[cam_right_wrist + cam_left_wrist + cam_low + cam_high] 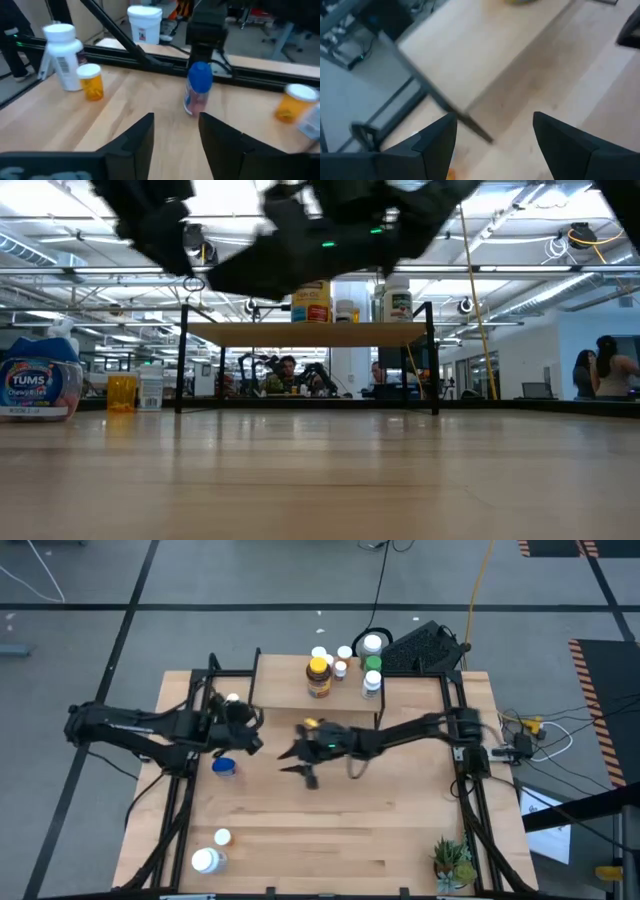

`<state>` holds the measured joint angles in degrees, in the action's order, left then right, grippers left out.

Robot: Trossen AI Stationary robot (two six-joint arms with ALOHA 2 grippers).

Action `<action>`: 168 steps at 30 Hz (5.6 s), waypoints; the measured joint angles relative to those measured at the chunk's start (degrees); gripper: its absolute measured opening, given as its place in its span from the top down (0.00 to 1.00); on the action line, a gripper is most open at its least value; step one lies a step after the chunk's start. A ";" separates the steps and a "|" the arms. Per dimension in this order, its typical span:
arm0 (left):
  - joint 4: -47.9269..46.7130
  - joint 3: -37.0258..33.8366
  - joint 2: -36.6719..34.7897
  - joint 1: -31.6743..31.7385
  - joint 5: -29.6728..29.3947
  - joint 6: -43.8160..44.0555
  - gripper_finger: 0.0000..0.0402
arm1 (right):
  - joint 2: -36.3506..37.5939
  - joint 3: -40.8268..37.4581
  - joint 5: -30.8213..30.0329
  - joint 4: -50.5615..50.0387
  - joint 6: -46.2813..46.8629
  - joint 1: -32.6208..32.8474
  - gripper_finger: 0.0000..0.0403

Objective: Pick and place medicine bottles onto shelf by color
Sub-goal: Put the blue pill bottle on the shelf

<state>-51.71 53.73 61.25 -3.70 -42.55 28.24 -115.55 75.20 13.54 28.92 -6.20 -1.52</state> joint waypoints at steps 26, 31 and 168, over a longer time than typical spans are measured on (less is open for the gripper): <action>-20.08 -9.04 -15.82 -8.84 4.43 29.55 0.34 | -41.07 59.29 3.47 -9.00 6.25 -1.92 0.14; -20.08 -9.04 -15.82 -9.93 5.03 32.42 0.34 | -41.07 59.29 3.28 -9.23 3.71 -1.55 0.14; 71.45 -8.97 20.92 -0.48 37.03 -35.62 0.41 | 35.25 -39.06 -28.41 15.75 1.01 10.63 0.69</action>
<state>19.74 44.76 82.17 -4.19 -5.52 -7.38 -80.29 36.14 -14.87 44.67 -5.18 9.11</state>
